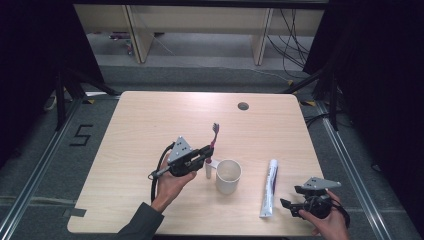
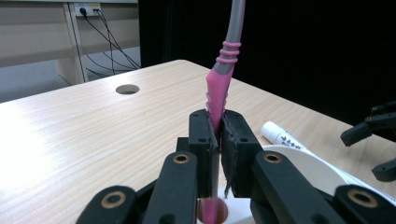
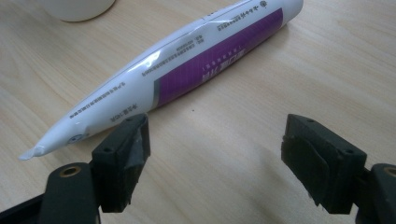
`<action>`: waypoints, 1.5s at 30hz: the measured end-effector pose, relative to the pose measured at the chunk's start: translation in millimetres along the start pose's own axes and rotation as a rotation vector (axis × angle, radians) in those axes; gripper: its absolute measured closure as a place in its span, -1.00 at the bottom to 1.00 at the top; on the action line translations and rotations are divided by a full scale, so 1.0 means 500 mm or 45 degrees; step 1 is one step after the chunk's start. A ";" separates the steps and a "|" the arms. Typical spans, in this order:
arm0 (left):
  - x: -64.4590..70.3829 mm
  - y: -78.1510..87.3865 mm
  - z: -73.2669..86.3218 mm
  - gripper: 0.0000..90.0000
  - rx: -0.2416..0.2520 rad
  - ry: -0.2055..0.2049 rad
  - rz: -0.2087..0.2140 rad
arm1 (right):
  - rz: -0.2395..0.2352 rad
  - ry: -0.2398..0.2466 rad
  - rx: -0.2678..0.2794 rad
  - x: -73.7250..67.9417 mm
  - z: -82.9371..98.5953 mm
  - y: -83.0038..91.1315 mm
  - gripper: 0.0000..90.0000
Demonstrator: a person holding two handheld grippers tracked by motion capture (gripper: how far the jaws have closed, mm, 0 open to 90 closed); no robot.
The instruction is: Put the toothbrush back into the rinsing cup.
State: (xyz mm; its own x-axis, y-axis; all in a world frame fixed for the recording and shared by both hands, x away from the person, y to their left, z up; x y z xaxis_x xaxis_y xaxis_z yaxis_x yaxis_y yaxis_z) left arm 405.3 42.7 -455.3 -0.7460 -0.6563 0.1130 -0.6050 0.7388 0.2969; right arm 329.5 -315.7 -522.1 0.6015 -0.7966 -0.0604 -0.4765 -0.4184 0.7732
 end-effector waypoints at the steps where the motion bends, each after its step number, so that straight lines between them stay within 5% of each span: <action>1: 0.000 0.000 0.002 0.82 -0.003 -0.002 -0.001 | 0.002 0.001 -0.010 0.000 0.000 0.001 -0.46; 21: 0.003 0.003 0.043 0.80 -0.083 0.001 0.012 | -0.001 -0.013 -0.012 -0.002 0.001 0.001 -0.46; 27: 0.005 0.005 0.050 0.78 -0.097 0.002 0.016 | -0.041 -0.015 -0.039 -0.004 0.001 0.002 -0.46; 28: 0.005 0.005 0.051 0.78 -0.096 0.007 0.016 | -0.038 -0.054 -0.031 -0.010 0.002 0.001 -0.46; 34: 0.005 0.006 0.051 0.75 -0.096 0.009 0.009 | -0.012 0.013 0.000 -0.003 0.001 -0.002 -0.46; 38: 0.005 0.007 0.050 0.71 -0.096 0.011 0.008 | -0.024 -0.030 -0.027 -0.007 0.002 0.001 -0.46; 45: 0.002 0.015 0.039 0.27 -0.077 0.053 -0.016 | -0.021 -0.044 -0.024 -0.008 0.001 0.001 -0.46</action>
State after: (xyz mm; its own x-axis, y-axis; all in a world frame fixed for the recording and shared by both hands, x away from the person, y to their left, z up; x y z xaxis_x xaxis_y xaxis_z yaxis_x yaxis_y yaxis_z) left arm 394.7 50.5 -471.3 -0.7254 -0.6723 0.1478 -0.5954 0.7206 0.3553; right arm 326.3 -313.2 -521.8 0.5864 -0.8045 -0.0945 -0.4545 -0.4233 0.7837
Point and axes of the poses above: each handheld gripper's, and its own axes: y roughly backward along the jaws, z roughly out of its underside, x roughly to its right, the point moved 4 cm from there along -y, roughly forward along the jaws, and after that the axes turned 4 degrees about -x, right-handed, at the moved point
